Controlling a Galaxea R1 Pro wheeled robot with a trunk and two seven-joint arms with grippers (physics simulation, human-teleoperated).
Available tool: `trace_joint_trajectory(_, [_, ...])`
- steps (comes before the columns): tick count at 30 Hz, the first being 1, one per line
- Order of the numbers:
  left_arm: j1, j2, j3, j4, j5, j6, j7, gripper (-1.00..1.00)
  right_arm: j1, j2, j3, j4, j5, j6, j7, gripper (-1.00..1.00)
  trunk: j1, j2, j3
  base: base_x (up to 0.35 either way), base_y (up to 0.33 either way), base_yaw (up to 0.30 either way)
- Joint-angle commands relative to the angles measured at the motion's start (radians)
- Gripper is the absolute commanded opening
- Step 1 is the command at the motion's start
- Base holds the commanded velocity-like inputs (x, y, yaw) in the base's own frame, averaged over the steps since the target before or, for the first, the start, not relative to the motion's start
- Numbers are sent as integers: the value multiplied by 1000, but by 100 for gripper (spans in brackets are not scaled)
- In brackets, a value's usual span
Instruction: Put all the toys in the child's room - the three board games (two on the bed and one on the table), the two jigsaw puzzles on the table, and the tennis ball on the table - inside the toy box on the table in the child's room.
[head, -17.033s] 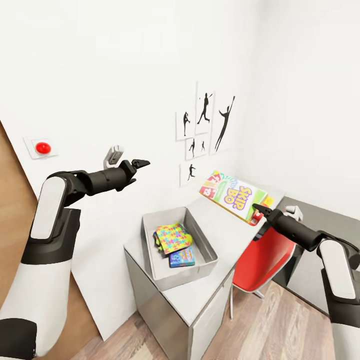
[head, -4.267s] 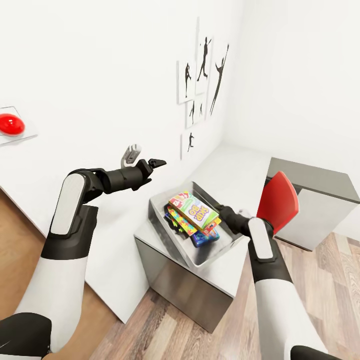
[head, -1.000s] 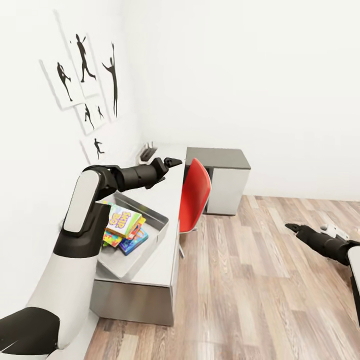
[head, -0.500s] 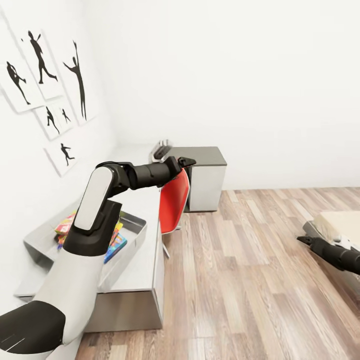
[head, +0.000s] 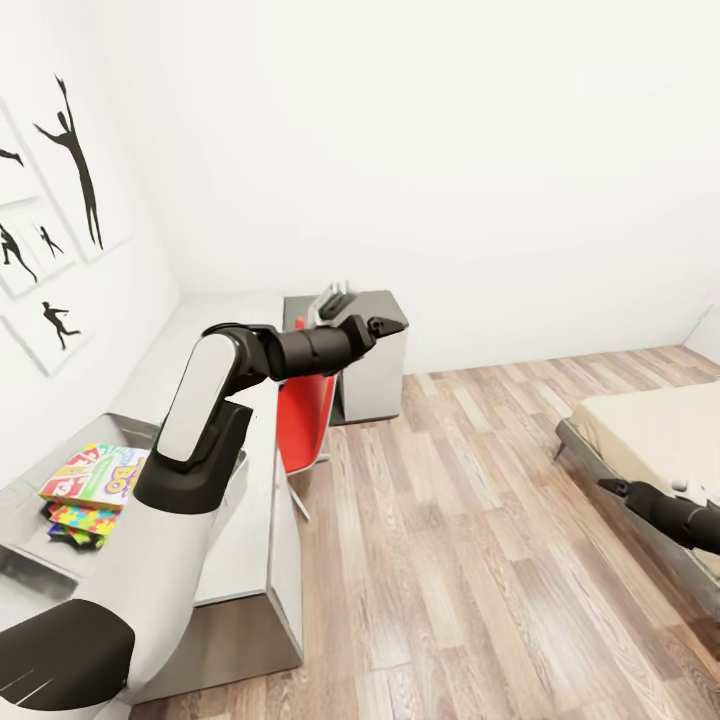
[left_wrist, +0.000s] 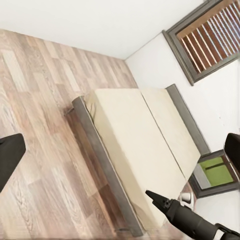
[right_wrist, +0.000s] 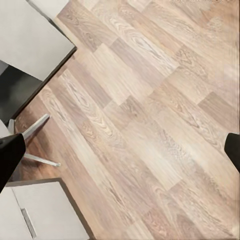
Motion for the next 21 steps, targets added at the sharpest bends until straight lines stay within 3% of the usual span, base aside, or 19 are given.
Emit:
trace_joint_trajectory(1, [-1, 0, -1, -1, 9, 1, 11, 100, -1, 0, 0, -1, -10, 4, -10, 100, 1, -2, -2, 0, 0, -289])
trace_joint_trajectory(21, [-1, 0, -6, -1, 8, -1, 11, 100, -1, 3, 6, 1, -7, 4, -8, 100, 1, -2, -2, 2, -10, -289])
